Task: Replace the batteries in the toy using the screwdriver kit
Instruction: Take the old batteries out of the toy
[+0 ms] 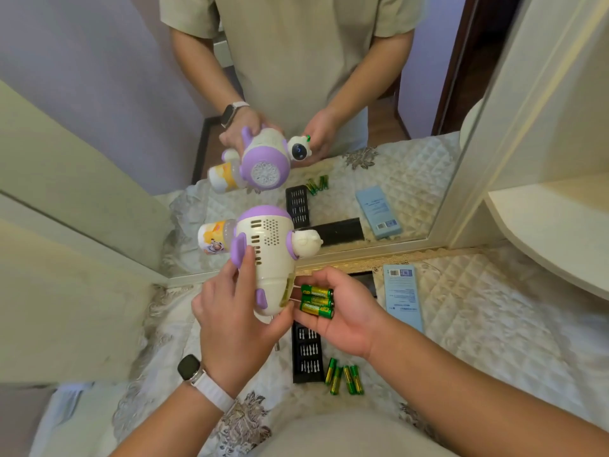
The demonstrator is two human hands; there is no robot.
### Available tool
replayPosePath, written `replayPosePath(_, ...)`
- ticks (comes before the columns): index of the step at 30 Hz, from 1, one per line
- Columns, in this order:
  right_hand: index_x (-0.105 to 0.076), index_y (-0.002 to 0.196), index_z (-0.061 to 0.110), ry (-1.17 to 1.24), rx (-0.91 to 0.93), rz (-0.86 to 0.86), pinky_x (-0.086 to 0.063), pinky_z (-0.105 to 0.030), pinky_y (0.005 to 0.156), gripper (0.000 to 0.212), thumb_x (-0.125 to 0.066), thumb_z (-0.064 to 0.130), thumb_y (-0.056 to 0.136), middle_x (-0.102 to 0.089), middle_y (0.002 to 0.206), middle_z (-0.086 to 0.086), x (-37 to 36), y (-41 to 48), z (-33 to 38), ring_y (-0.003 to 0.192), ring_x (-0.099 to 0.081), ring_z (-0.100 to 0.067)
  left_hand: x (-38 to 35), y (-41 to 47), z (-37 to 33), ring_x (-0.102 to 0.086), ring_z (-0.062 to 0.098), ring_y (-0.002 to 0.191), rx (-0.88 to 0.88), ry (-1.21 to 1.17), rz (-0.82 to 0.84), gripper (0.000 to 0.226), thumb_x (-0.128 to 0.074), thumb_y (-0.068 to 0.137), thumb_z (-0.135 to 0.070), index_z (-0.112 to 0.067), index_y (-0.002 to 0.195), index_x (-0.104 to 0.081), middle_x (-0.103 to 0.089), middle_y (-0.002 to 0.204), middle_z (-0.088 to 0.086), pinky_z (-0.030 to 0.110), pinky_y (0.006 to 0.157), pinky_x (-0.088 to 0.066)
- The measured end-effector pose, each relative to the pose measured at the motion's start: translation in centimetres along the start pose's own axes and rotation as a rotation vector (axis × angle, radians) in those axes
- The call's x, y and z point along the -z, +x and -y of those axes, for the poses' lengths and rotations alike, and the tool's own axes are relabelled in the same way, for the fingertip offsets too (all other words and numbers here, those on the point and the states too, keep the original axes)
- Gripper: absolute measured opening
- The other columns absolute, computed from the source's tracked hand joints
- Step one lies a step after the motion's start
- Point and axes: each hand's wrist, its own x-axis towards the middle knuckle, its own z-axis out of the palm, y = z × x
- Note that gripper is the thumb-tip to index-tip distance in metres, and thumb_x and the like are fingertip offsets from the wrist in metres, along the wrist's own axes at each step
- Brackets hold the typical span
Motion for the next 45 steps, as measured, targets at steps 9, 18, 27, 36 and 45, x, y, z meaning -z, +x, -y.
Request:
replayPosePath(9, -0.066, 0.104, 0.000, 0.082, 0.026, 0.001, -0.057, -0.043, 0.081, 0.026, -0.048, 0.016, 0.094, -0.069, 0.096, -0.022, -1.1, 0.5, -2.0, 0.085, -0.068, -0.033, 3.5, -0.9, 0.0, -0.052, 0.031, 0.097, -0.318, 0.229, -0.229, 0.065, -0.058, 0.082, -0.049, -0.021, 0.139, -0.043, -0.059, 0.132, 0.021, 0.042, 0.074, -0.036)
replayPosePath(18, -0.068, 0.117, 0.006, 0.085, 0.026, 0.017, -0.055, -0.041, 0.086, 0.031, -0.048, 0.020, 0.097, -0.071, 0.112, -0.018, -1.8, 0.5, -3.7, 0.096, -0.071, -0.029, 1.6, -2.1, 2.0, -0.062, 0.036, 0.095, -0.287, 0.319, -0.025, 0.082, -0.068, 0.074, -0.056, -0.023, 0.143, -0.040, -0.056, 0.135, 0.022, 0.043, 0.075, -0.036)
replayPosePath(27, -0.060, 0.127, 0.000, 0.083, -0.004, 0.072, -0.049, -0.047, 0.101, 0.039, -0.053, 0.018, 0.093, -0.062, 0.127, -0.024, -2.0, 1.1, -4.2, 0.116, -0.062, -0.034, 1.8, -1.6, 3.2, -0.061, 0.036, 0.095, -0.284, 0.261, -0.079, 0.085, -0.066, 0.073, -0.058, -0.023, 0.145, -0.037, -0.057, 0.135, 0.020, 0.043, 0.076, -0.037)
replayPosePath(36, -0.064, 0.115, -0.007, 0.052, 0.032, -0.051, -0.059, -0.035, 0.081, 0.032, -0.059, 0.007, 0.087, -0.067, 0.108, -0.024, -2.1, 1.1, -6.1, 0.096, -0.067, -0.031, 0.9, -2.6, 6.1, -0.053, 0.025, 0.107, 0.004, -0.160, 0.063, 0.097, -0.063, 0.067, -0.066, -0.030, 0.151, -0.028, -0.054, 0.136, 0.000, 0.042, 0.088, -0.041)
replayPosePath(45, -0.067, 0.092, -0.006, 0.037, 0.073, -0.272, -0.058, -0.029, 0.062, 0.015, -0.060, 0.005, 0.084, -0.061, 0.082, -0.020, -3.3, 1.0, -9.9, 0.070, -0.063, -0.024, -4.1, -6.1, 13.5, -0.063, 0.021, 0.104, 0.294, -0.608, 0.201, 0.102, -0.076, 0.064, -0.064, -0.040, 0.150, -0.026, -0.064, 0.125, -0.008, 0.049, 0.087, -0.053)
